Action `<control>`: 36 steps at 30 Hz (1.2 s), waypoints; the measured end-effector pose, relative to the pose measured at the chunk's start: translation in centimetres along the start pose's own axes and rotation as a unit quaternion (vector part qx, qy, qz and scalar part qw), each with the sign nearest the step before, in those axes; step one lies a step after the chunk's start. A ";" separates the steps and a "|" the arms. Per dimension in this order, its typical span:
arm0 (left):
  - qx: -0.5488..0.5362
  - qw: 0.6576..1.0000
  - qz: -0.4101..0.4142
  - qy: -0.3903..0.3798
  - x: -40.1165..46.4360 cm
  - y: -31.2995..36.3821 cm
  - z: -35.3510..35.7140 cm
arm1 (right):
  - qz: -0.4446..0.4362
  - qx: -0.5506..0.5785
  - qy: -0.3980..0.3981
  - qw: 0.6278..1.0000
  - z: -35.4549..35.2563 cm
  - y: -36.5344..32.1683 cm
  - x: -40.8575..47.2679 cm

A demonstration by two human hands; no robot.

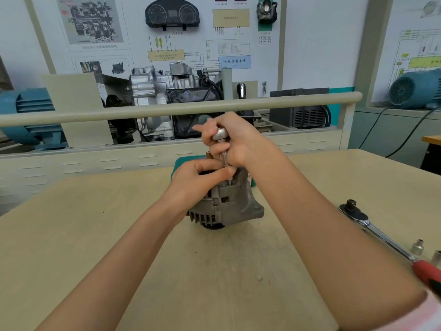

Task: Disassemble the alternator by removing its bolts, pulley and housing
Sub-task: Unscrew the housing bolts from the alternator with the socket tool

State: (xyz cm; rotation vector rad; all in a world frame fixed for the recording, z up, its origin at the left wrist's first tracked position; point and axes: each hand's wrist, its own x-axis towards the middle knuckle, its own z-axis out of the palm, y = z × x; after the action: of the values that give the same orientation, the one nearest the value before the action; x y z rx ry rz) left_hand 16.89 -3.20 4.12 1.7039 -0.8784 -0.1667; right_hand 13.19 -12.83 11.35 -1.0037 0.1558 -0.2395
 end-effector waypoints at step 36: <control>-0.001 0.997 -0.012 0.078 0.0 -0.2 1.0 | -0.253 0.059 0.202 0.944 0.5 2.0 0.3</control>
State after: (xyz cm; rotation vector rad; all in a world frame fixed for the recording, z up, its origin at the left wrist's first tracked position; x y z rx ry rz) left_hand 16.51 -3.95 3.61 1.7013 -0.7421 -0.0504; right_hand 13.85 -11.45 9.94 -0.8508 0.2508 -0.9189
